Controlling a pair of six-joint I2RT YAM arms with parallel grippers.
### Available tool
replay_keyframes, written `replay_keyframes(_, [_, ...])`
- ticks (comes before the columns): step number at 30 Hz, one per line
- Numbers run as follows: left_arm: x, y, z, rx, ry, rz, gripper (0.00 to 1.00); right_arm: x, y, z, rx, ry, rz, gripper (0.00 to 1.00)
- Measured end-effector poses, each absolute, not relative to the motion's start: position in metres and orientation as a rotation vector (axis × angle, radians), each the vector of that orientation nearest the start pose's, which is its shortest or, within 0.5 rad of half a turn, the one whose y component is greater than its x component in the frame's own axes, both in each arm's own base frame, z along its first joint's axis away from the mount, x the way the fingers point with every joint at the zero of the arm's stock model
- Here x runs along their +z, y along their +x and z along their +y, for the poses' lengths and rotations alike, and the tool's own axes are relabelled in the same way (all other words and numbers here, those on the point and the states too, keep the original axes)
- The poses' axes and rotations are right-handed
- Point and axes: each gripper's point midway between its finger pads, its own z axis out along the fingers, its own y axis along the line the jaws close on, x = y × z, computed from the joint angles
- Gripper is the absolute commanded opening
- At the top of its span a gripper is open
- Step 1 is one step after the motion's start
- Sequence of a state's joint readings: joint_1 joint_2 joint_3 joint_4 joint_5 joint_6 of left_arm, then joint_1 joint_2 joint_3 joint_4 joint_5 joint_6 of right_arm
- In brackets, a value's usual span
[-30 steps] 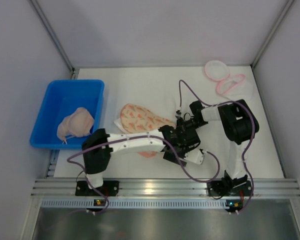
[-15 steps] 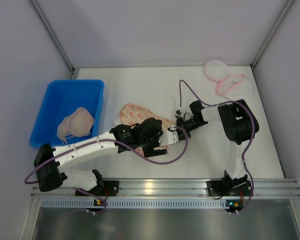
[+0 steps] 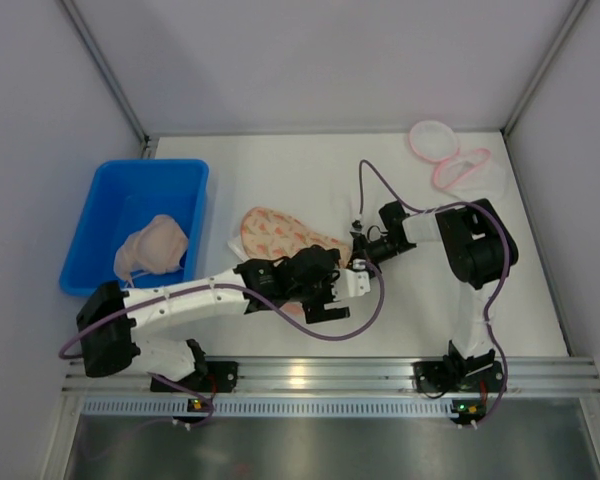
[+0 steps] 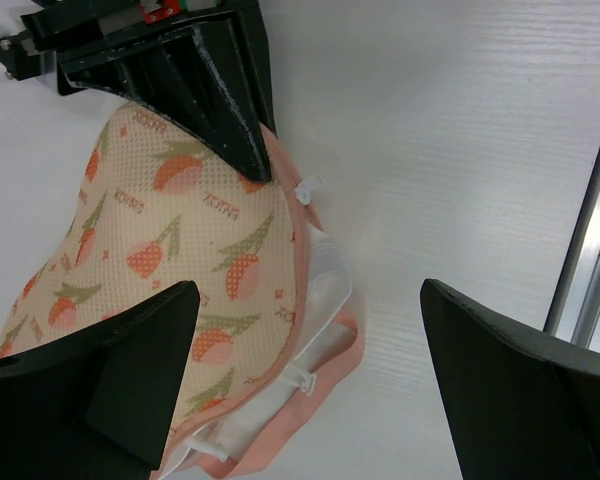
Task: Place the bra in the laundry bag and zip it closed
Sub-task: Zip the laundry bag at the center of the board.
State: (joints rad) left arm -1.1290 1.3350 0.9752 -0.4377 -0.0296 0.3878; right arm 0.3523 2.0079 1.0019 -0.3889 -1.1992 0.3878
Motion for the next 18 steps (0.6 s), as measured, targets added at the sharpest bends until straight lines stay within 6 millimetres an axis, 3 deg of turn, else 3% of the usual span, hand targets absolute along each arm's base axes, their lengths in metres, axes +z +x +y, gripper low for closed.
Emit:
replay_keyframes(6, [0.112,0.179,-0.318,-0.237,1.643,1.782,0.98,0.049,0.217,0.261,1.91,-0.103,2.844,0.0])
replay_keyframes(14, [0.115,0.206,-0.314,-0.114,1.556,1.777,0.98,0.053,0.214,0.26,1.944,-0.103,2.84,0.0])
replay_keyframes(18, [0.107,0.208,-0.314,-0.105,1.571,1.79,0.98,0.054,0.213,0.26,1.953,-0.098,2.843,0.0])
